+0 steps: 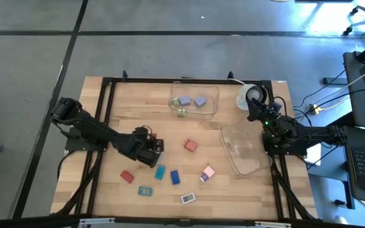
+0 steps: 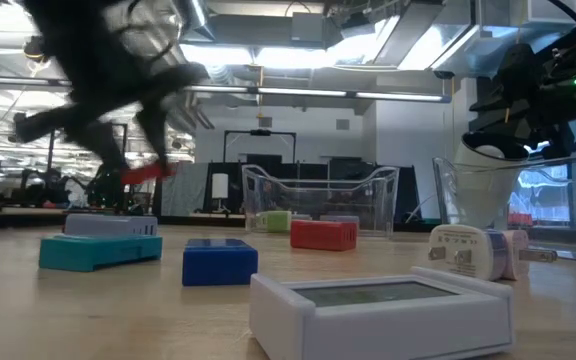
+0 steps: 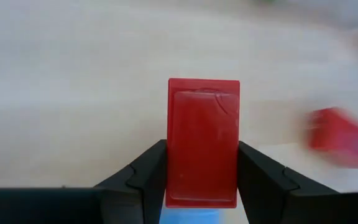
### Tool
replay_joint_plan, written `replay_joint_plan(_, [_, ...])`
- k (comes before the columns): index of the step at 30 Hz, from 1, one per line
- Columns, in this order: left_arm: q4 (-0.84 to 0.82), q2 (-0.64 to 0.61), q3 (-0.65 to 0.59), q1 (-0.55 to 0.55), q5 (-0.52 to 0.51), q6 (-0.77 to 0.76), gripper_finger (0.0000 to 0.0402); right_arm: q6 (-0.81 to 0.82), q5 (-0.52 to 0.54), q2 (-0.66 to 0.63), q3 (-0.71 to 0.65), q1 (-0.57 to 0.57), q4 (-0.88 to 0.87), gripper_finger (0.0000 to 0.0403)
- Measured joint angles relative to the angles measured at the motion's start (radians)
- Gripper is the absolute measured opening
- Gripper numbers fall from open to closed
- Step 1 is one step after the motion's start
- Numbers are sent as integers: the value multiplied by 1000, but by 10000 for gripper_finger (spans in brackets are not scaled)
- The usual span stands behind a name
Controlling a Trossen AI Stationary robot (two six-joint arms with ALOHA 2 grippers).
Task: Pick & Place Office items
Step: Put the top red digital clock into the bottom transparent bin
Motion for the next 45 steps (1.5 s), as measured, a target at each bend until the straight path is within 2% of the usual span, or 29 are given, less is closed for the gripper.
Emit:
replay_joint_plan(4, [63, 0, 108, 40, -109, 247, 157, 0, 0, 0, 0, 0, 0, 246])
replay_joint_plan(9, [256, 0, 222, 105, -126, 679, 156, 0, 1, 0, 0, 0, 0, 246])
replay_joint_plan(13, [493, 0, 285, 146, -80, 1007, 158, 14, -20, 0, 0, 0, 9, 246])
replay_joint_plan(17, [772, 0, 301, 173, 15, 1297, 156, 152, -96, 0, 0, 0, 23, 246])
replay_joint_plan(20, [955, -1, 302, 187, 89, 1463, 157, 249, -167, 0, 0, 0, 22, 247])
replay_joint_plan(23, [1057, -1, 302, 199, 141, 1585, 157, 305, -214, 0, 0, 0, 23, 247])
replay_joint_plan(28, [1065, 2, 302, 214, 123, 1730, 157, 472, -366, 0, 0, 0, 50, 247])
replay_joint_plan(31, [1004, 9, 302, 226, 88, 1757, 160, 480, -458, 0, 0, 0, 77, 247])
replay_joint_plan(36, [985, 72, 301, 261, 98, 1742, 159, 474, -560, 0, 0, 0, 156, 247])
replay_joint_plan(40, [997, 150, 302, 284, 103, 1719, 160, 474, -596, 0, 0, 0, 240, 247])
replay_joint_plan(45, [1020, 249, 302, 302, 113, 1638, 160, 474, -584, 31, 13, 0, 268, 247])
